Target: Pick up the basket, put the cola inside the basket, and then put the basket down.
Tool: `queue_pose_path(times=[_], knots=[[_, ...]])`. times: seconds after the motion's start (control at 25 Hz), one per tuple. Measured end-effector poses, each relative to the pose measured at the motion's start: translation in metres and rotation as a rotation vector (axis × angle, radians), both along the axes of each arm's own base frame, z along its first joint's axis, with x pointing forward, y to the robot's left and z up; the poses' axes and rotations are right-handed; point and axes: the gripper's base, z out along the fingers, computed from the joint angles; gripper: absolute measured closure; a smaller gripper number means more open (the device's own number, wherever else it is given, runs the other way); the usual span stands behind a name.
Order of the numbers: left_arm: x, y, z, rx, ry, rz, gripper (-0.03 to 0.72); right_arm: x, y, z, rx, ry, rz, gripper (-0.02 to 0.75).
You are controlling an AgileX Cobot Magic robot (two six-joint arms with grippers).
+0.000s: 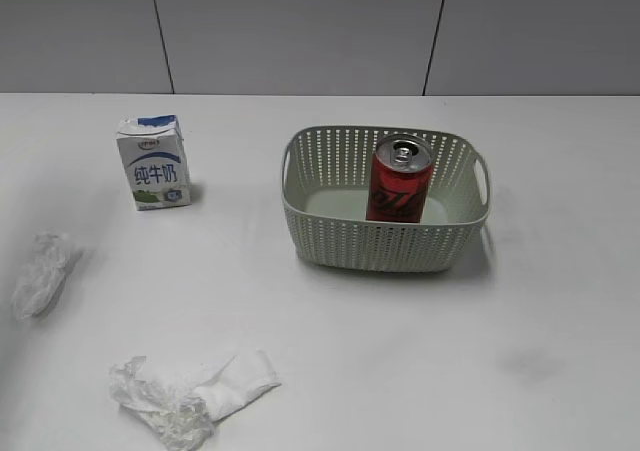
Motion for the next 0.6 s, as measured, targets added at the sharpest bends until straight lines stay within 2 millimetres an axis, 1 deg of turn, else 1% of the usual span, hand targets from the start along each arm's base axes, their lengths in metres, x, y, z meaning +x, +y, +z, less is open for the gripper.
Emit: queue_pose_path(times=[0.08,0.32,0.44,0.6], knots=[[-0.014,0.007,0.002,0.024,0.005,0.002,0.098,0.0,0.0,0.0,0.0,0.0,0.0,0.148],[-0.064,0.006,0.013,0.078,-0.003,-0.038,0.099,0.0,0.0,0.0,0.0,0.0,0.0,0.148],[-0.09,0.008,0.013,0.118,0.006,-0.037,0.099,0.0,0.0,0.0,0.0,0.0,0.0,0.149],[-0.127,0.007,0.007,0.137,0.024,-0.036,0.099,0.0,0.0,0.0,0.0,0.0,0.0,0.15]])
